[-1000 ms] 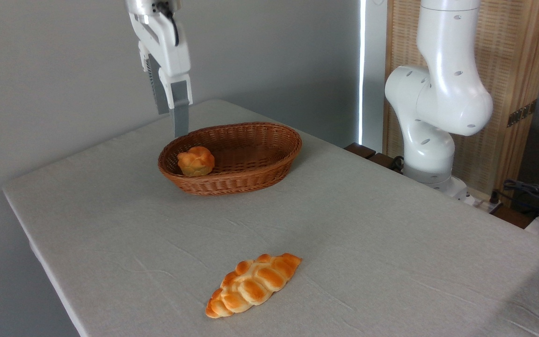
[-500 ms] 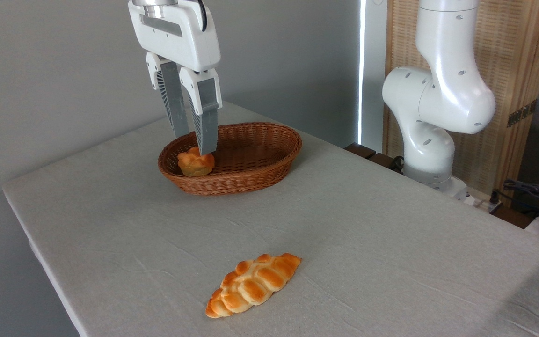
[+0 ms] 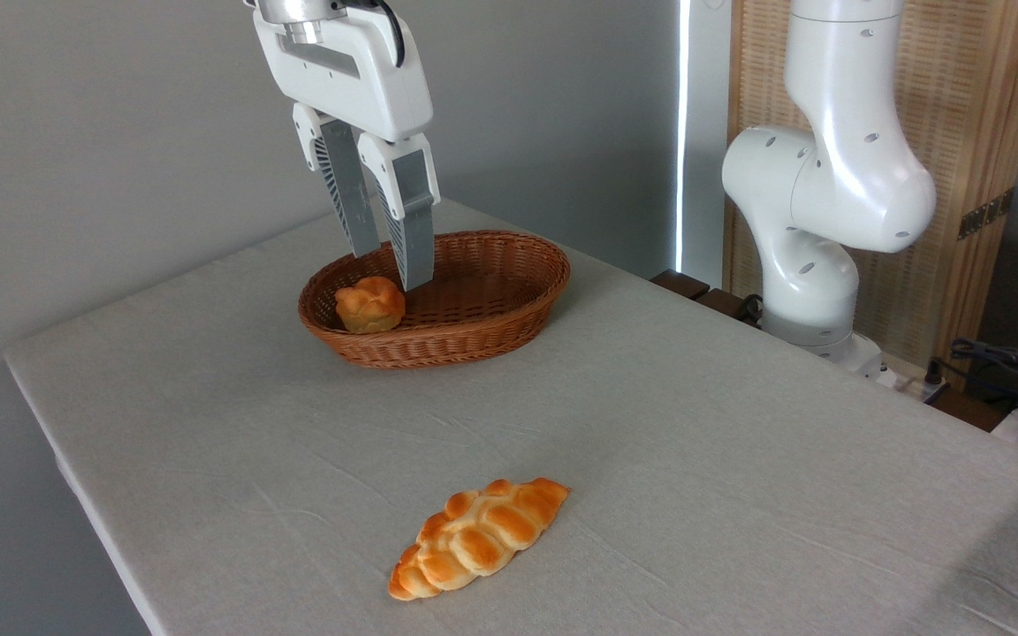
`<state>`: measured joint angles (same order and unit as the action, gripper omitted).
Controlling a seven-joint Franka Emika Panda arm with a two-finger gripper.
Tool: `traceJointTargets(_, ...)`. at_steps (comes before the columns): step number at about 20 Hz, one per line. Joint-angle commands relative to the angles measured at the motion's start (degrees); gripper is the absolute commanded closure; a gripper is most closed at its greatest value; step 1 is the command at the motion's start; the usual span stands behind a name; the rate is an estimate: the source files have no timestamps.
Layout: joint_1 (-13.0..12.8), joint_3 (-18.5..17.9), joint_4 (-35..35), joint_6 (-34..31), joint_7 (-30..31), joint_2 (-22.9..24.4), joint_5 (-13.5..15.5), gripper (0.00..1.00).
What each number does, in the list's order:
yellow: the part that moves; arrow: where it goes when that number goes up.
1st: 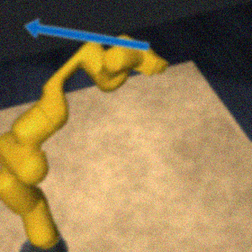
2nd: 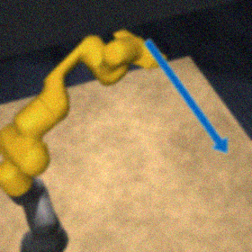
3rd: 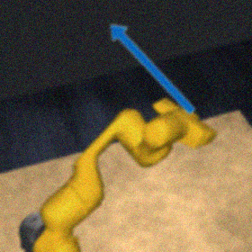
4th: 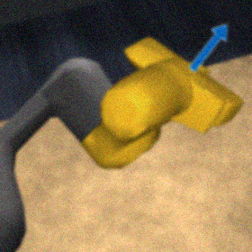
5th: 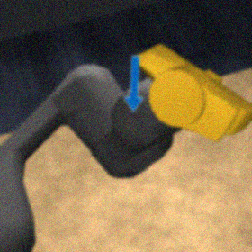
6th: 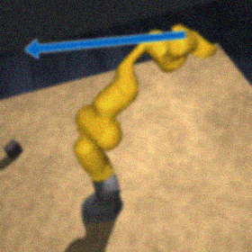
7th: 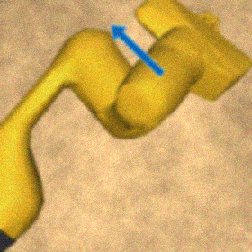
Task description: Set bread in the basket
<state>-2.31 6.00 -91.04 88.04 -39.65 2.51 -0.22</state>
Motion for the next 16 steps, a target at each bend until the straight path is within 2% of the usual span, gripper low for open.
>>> traceJointTargets(1, -1.38, -3.97, 1.3, -0.33, -0.52, -1.02, 1.18, 0.0)
traceJointTargets(12, -1.99, -4.77, 0.77, 0.64, -0.96, -1.46, 1.71, 0.0)
traceJointTargets(16, -5.07, -8.46, 0.77, 0.73, -0.96, -1.46, 1.8, 0.0)
